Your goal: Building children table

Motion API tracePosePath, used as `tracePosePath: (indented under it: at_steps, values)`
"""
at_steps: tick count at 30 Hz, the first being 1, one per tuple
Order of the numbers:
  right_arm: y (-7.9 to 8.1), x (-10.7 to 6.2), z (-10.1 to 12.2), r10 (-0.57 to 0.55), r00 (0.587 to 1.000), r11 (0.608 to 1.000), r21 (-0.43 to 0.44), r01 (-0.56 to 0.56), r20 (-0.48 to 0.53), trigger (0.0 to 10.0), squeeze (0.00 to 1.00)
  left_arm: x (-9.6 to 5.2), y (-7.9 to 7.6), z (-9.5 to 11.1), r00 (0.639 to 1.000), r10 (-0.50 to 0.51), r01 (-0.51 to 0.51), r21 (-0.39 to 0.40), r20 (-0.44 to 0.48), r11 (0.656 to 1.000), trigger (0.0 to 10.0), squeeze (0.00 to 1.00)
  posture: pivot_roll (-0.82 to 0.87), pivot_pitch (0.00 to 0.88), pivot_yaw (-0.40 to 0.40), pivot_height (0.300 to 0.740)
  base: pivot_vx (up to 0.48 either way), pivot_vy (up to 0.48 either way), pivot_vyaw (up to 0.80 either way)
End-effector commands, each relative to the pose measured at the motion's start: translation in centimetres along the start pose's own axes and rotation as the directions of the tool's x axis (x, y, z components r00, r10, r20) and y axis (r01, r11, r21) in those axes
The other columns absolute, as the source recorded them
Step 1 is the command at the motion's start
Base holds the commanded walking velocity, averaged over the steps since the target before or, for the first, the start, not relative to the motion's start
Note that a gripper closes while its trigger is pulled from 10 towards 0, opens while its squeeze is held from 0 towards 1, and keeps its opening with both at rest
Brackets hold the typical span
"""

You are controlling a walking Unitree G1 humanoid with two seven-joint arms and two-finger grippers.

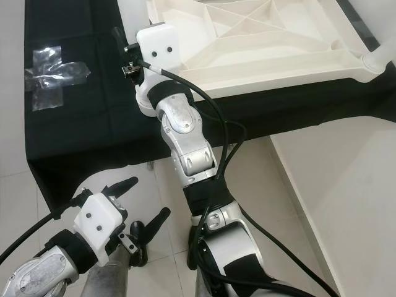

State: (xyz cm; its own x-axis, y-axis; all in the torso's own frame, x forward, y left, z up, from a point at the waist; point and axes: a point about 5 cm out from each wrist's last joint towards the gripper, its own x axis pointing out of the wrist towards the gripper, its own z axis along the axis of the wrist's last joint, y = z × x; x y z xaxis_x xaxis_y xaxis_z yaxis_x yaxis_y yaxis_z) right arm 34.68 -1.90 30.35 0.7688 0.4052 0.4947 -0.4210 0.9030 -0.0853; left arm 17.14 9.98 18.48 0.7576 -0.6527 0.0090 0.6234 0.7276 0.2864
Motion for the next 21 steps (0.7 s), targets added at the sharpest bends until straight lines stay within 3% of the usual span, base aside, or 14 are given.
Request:
tracePosePath:
  at_steps: [1,5,8,9,11,17,21]
  values:
    - [-1.4,-3.2,-7.8,-0.063,0.918,0.991,0.083,0.103,-0.392,10.0,0.0,-0.1,-0.3,-0.5,1.0,-0.013,0.013,-0.008,-0.022,1.0,10.0,0.0,0.13,0.479,-0.077,0.74,0.0,0.0,0.0]
    - [-1.6,-2.3,-6.1,-0.031,0.955,0.981,0.174,0.085,-0.295,10.0,0.0,0.0,-0.3,-0.5,1.0,-0.014,0.014,-0.007,-0.021,1.0,10.0,0.0,0.13,0.479,-0.075,0.74,0.0,0.0,0.0]
    - [-1.1,-1.4,-3.3,0.102,0.989,0.955,0.287,-0.067,-0.108,10.0,0.0,0.0,-0.2,-0.5,1.0,-0.014,0.014,-0.004,-0.021,1.0,10.0,0.0,0.13,0.479,-0.074,0.74,0.0,0.0,0.0]
    - [-1.1,-1.4,-3.3,0.102,0.989,0.955,0.287,-0.067,-0.108,10.0,0.0,0.0,-0.2,-0.5,1.0,-0.014,0.014,-0.004,-0.021,1.0,10.0,0.0,0.13,0.479,-0.074,0.74,0.0,0.0,0.0]
    - [-0.8,-1.2,-1.9,0.19,0.982,0.928,0.329,-0.173,-0.02,10.0,0.0,0.0,-0.2,-0.5,1.0,-0.014,0.014,-0.003,-0.02,1.0,10.0,0.0,0.13,0.479,-0.074,0.74,0.0,0.0,0.0]
    - [-1.1,-1.1,-0.9,0.253,0.967,0.905,0.344,-0.249,0.035,10.0,0.0,0.1,-0.1,-0.5,1.0,-0.017,0.017,0.001,-0.018,1.0,10.0,0.0,0.13,0.475,-0.072,0.74,0.0,0.0,0.0]
    - [-3.4,-0.8,0.9,0.241,0.958,0.854,0.436,-0.284,0.152,10.0,0.0,0.4,0.3,-0.2,1.0,-0.015,0.015,0.006,-0.001,1.0,10.0,0.0,0.13,0.46,-0.069,0.74,0.0,0.0,0.0]
